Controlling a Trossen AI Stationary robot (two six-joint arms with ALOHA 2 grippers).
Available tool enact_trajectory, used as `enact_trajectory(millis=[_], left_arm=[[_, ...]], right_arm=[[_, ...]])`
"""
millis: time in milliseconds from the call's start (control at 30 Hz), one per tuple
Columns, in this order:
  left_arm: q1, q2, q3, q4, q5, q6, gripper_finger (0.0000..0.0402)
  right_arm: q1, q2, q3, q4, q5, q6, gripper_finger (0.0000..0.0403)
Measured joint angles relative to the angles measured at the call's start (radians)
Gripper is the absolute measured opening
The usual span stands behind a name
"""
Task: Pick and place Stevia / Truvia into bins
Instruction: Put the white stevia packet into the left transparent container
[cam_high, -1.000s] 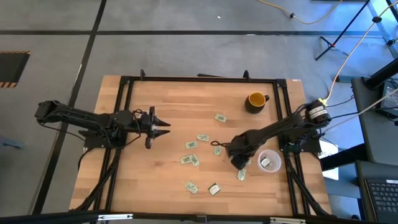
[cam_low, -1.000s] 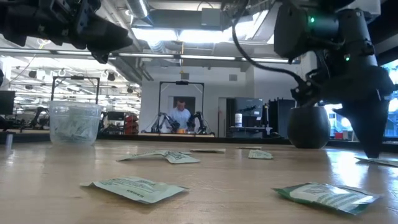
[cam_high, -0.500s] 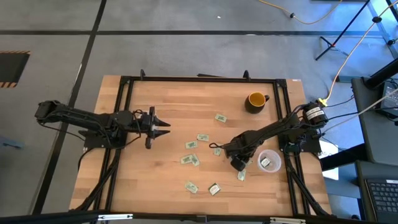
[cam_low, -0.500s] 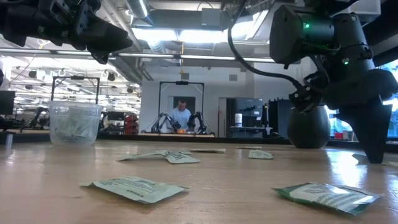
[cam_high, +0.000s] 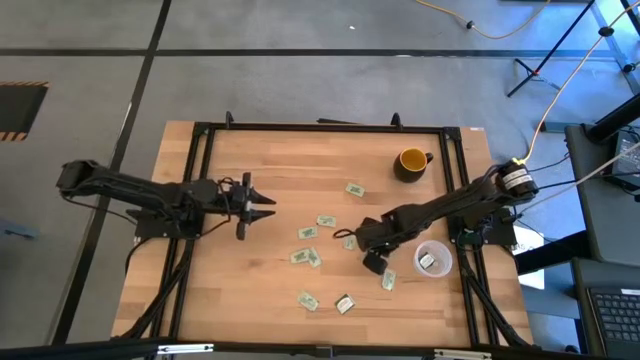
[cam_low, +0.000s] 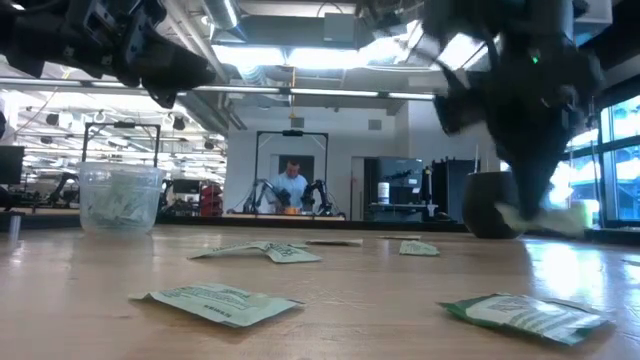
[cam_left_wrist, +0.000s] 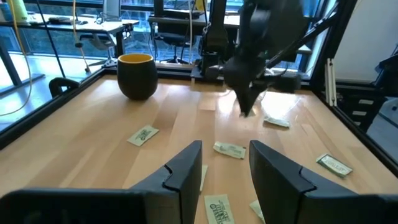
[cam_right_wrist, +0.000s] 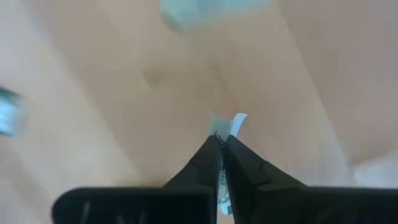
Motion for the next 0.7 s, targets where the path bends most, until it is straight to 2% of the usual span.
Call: enact_trajectory(millis=[133, 267, 400, 500, 700], left_arm=[[0.000, 0.096, 0.000, 0.108, 0.001, -0.003, 0.0127], [0.000, 0.222, 0.001, 0.270, 0.013, 0.052, 0.0128], [0.000, 0.350, 0.013, 0.420, 0.067, 0.094, 0.0128], [0.000, 0.432, 0.051, 0.471, 0.111, 0.128, 0.0128], [0.000, 0.555, 0.131, 0.496, 0.107, 0.143, 0.0128]], right_arm=[[0.000, -0.005, 0.081, 0.106, 0.099, -0.161, 0.0026], [-0.007, -0.006, 0.156, 0.296, 0.203, -0.376, 0.0028], [-0.014, -0.006, 0.190, 0.494, 0.304, -0.564, 0.0029], [-0.025, -0.006, 0.193, 0.610, 0.389, -0.671, 0.0029], [-0.056, -0.006, 0.193, 0.725, 0.550, -0.788, 0.0029]])
